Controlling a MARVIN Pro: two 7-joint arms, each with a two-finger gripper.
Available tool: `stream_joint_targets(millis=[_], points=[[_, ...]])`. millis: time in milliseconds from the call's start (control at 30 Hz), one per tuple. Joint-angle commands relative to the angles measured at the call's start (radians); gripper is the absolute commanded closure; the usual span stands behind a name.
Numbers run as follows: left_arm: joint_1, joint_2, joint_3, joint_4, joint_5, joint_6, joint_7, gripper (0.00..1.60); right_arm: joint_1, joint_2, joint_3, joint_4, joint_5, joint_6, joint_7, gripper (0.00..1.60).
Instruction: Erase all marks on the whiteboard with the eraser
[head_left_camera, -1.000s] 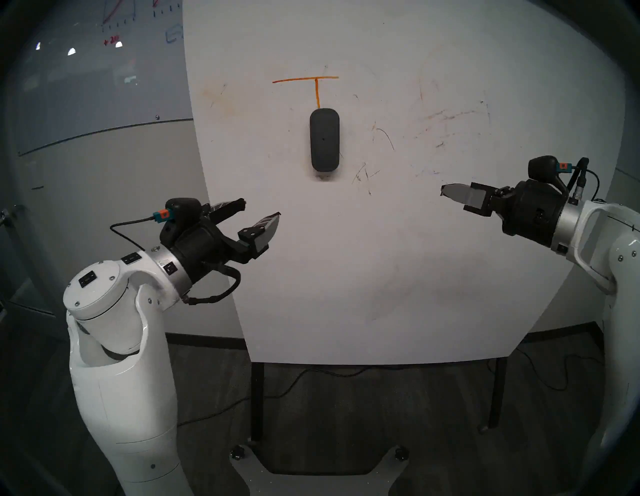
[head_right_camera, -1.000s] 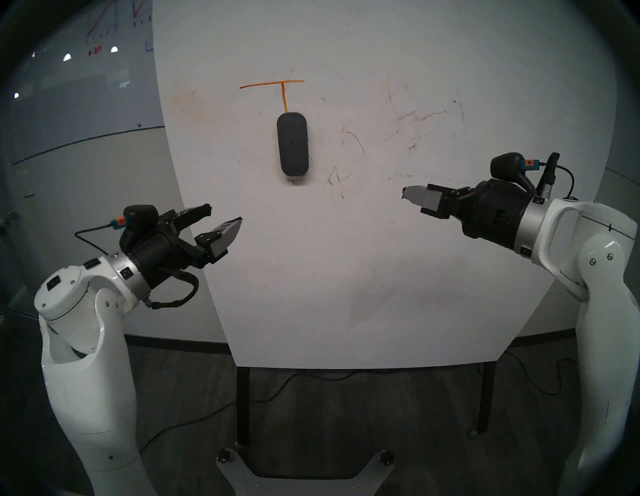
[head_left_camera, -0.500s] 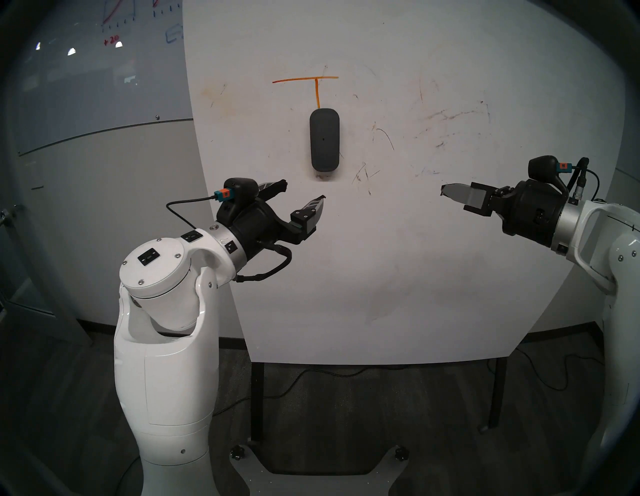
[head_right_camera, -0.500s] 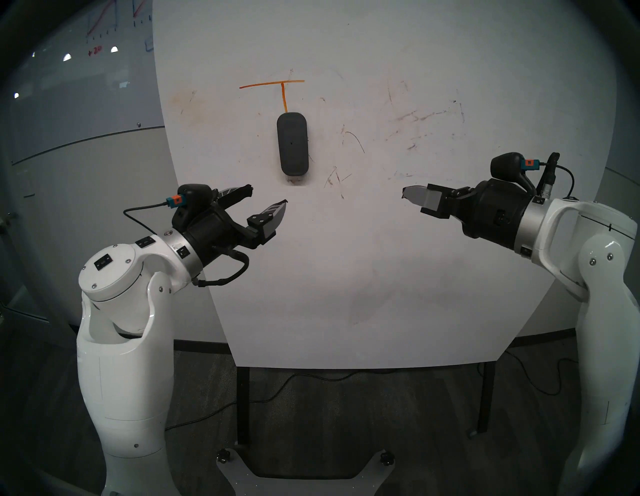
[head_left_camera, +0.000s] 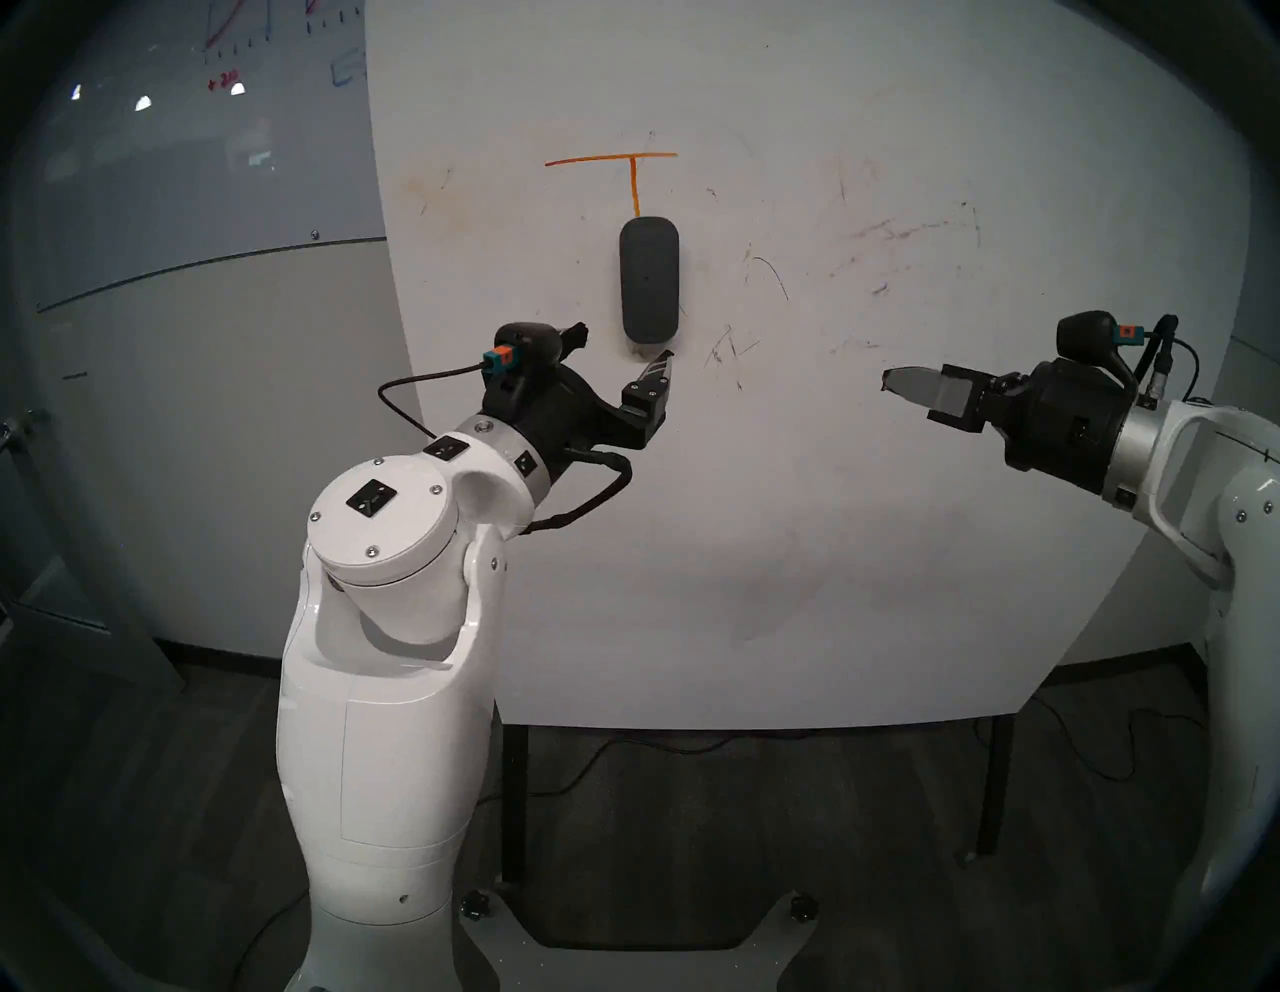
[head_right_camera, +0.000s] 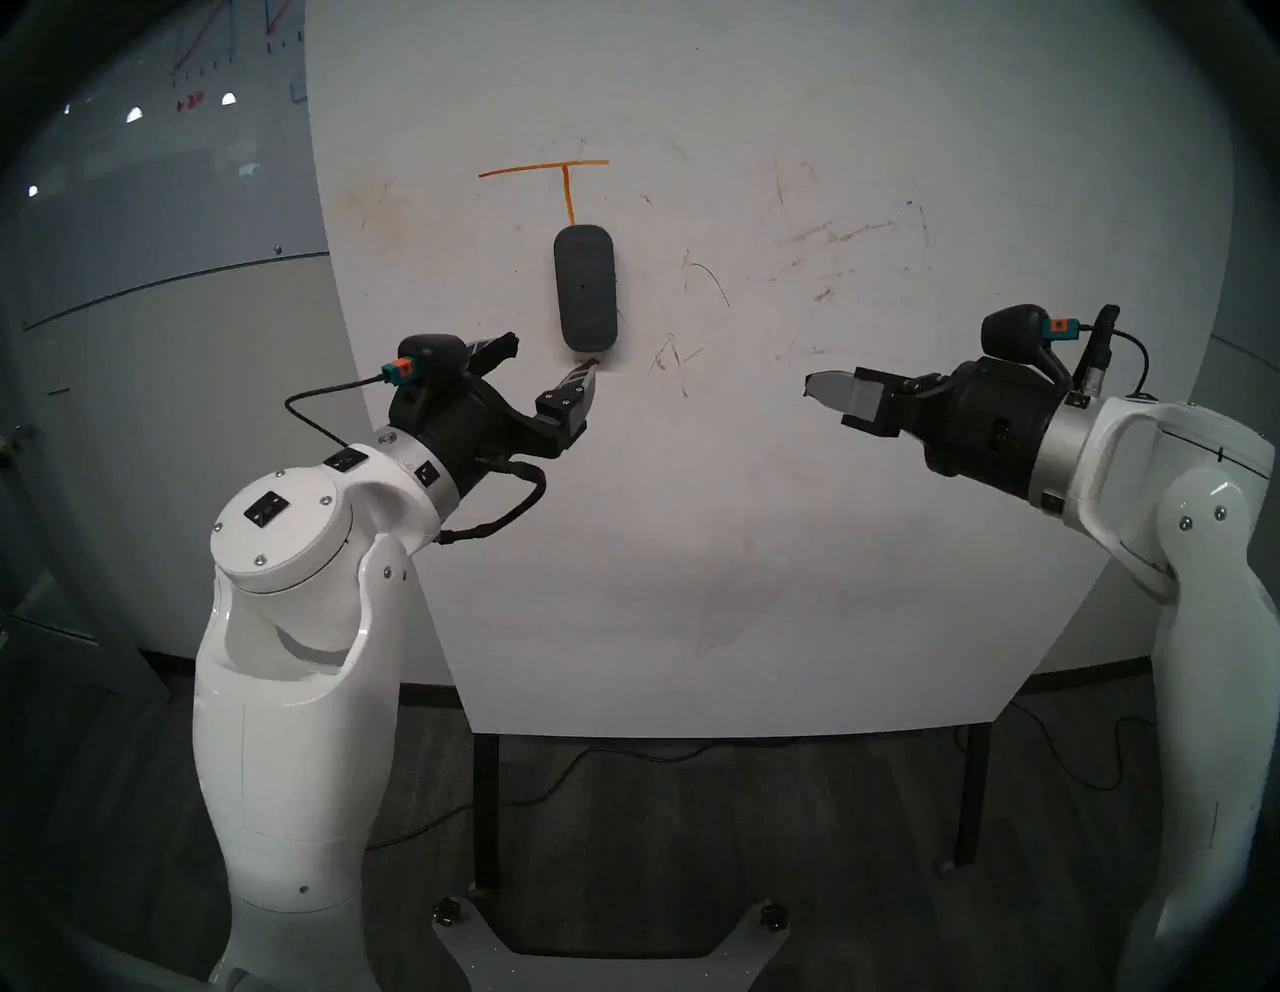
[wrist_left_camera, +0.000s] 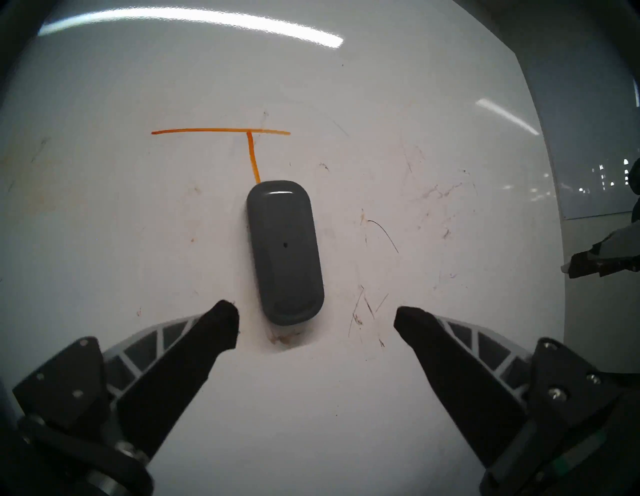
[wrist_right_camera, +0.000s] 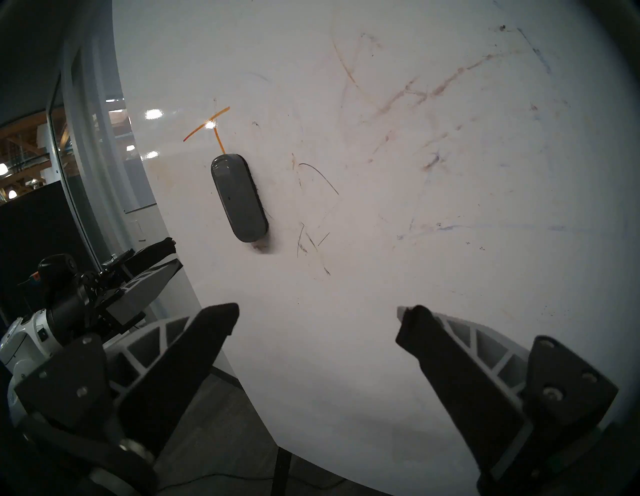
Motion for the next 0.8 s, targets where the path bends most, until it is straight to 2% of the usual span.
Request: stream_joint_targets(millis=[0, 367, 767], points=[[-0.087, -0.027, 0.046, 0.033, -0.020, -0.020, 0.121, 0.00, 0.010, 0.003, 0.007, -0.003, 0.000, -0.002, -0.002, 0.00], [-0.174, -0.071, 0.099, 0.104, -0.031, -0.039, 0.264, 0.00, 0.010, 0.003, 0.007, -0.003, 0.000, -0.002, -0.001, 0.00], [-0.212, -0.098, 0.120, 0.156, -0.041, -0.048, 0.347, 0.00, 0.011, 0.003, 0.007, -0.003, 0.000, -0.002, -0.002, 0.00]])
